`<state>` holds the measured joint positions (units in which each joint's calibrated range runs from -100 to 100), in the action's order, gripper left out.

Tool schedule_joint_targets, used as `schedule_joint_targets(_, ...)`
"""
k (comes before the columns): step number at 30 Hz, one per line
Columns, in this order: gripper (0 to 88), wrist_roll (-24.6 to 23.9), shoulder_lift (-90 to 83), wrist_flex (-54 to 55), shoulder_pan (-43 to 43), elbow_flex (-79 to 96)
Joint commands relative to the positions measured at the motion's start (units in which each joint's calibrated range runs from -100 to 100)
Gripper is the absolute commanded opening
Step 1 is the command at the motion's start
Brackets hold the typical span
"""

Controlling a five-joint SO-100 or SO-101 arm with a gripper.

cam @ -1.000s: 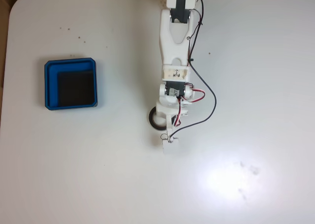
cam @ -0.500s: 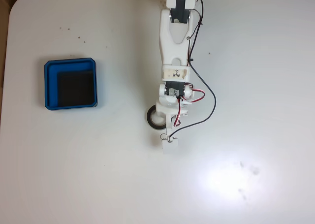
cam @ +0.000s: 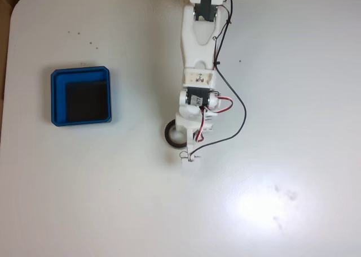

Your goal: Pick the black tape roll and drop it in the blue box

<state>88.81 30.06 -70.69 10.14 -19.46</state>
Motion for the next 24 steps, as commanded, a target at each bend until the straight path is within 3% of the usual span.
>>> schedule_joint_targets(1,1.3,0.4,-6.5,-3.9,2.1,-3.6)
schedule_joint_targets(14,1.3,-0.1,-21.1,-17.4,15.4,-3.6)
schedule_joint_targets(24,1.3,-0.1,-24.2,-18.9,27.4,-3.8)
